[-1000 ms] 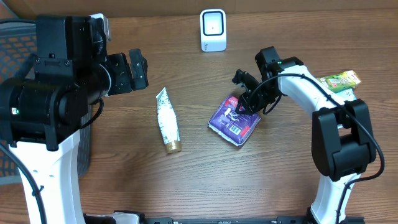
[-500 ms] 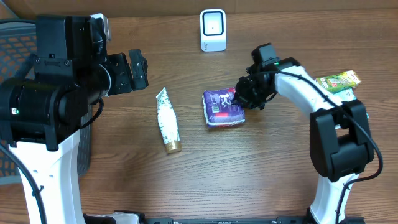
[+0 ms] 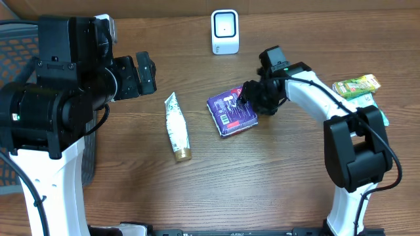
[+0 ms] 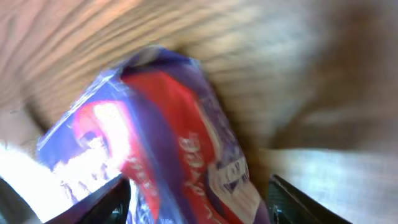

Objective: Scan the item barcode
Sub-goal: 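Regrasp the purple wipes pack by its edge with the right gripper, then lift the wipes pack and hold it up at the white scanner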

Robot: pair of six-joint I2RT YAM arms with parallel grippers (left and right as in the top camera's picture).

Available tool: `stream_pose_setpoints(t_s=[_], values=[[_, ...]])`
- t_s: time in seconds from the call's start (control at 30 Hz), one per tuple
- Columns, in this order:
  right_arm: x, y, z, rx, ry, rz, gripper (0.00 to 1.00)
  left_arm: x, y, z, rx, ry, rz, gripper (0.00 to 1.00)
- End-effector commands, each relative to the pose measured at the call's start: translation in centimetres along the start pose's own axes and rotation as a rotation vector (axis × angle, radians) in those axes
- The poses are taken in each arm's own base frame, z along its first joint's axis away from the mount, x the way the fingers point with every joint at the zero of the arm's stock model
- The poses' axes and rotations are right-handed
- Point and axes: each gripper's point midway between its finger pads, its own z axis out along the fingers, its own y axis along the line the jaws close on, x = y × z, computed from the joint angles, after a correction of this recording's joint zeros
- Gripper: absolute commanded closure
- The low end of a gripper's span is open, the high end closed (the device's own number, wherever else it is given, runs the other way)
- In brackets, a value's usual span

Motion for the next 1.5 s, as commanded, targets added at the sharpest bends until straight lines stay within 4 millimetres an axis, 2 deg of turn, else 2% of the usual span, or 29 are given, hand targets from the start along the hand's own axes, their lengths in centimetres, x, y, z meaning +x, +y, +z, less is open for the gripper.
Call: stream_pose_setpoints(t_s=[0.0, 0.1, 0.2, 0.27, 0.4, 0.47, 0.57, 0.7, 0.8, 0.87, 0.97, 1.03, 1.2, 1.3, 1.33, 1.47], values=[[0.0, 0.5, -0.5, -0.114, 0.022, -0.366, 0.25, -0.2, 0.2, 0.1, -0.007, -0.004, 0.012, 0.00], [-0.7, -0.1, -1.1, -0.138, 0.003, -0.481, 0.24, -0.2, 0.2, 0.1, -0.007, -0.004, 0.012, 0.00], [-1.7, -1.0, -1.7, -0.137, -0.024, -0.496, 0.23, -0.2, 0.2, 0.1, -0.008, -0.003, 0.012, 0.00], [-1.7, -0.9, -1.6, -0.168, -0.020, -0.488, 0.23, -0.2, 0.2, 0.1, -0.008, -0.003, 0.012, 0.00], [-0.8, 0.1, -0.7, -0.266, 0.025, -0.452, 0.25, -0.2, 0.2, 0.1, -0.008, -0.003, 0.012, 0.00], [-0.2, 1.0, 0.2, -0.319, 0.052, -0.450, 0.28, -0.2, 0.2, 0.1, -0.008, -0.003, 0.012, 0.00], [0.1, 1.0, 2.1, -0.320, 0.082, -0.386, 0.29, -0.2, 0.2, 0.1, -0.007, -0.004, 0.012, 0.00], [0.7, 0.8, 3.5, -0.319, 0.114, -0.358, 0.40, -0.2, 0.2, 0.1, -0.007, -0.004, 0.012, 0.00], [0.7, 0.9, 3.4, -0.324, 0.118, -0.337, 0.58, -0.2, 0.2, 0.1, -0.008, -0.003, 0.012, 0.00], [0.3, 1.0, 3.0, -0.343, 0.115, -0.315, 0.64, -0.2, 0.2, 0.1, -0.008, -0.003, 0.012, 0.00], [-0.5, 1.5, 1.6, -0.399, 0.108, -0.296, 0.78, -0.2, 0.2, 0.1, -0.008, -0.003, 0.012, 0.00], [-1.1, 2.2, -0.2, -0.451, 0.102, -0.283, 0.84, -0.2, 0.2, 0.1, -0.008, -0.003, 0.012, 0.00], [-2.4, 4.4, -5.5, -0.508, 0.060, -0.291, 0.86, -0.2, 0.2, 0.1, -0.008, -0.003, 0.013, 0.00], [-2.7, 6.7, -9.7, -0.514, -0.005, -0.359, 0.89, -0.2, 0.2, 0.1, -0.008, -0.003, 0.012, 0.00], [-2.8, 7.0, -10.5, -0.511, -0.022, -0.378, 0.90, -0.2, 0.2, 0.1, -0.008, -0.003, 0.012, 0.00], [-3.2, 8.1, -14.9, -0.397, -0.165, -0.453, 0.93, -0.2, 0.2, 0.1, -0.007, -0.004, 0.012, 0.00]])
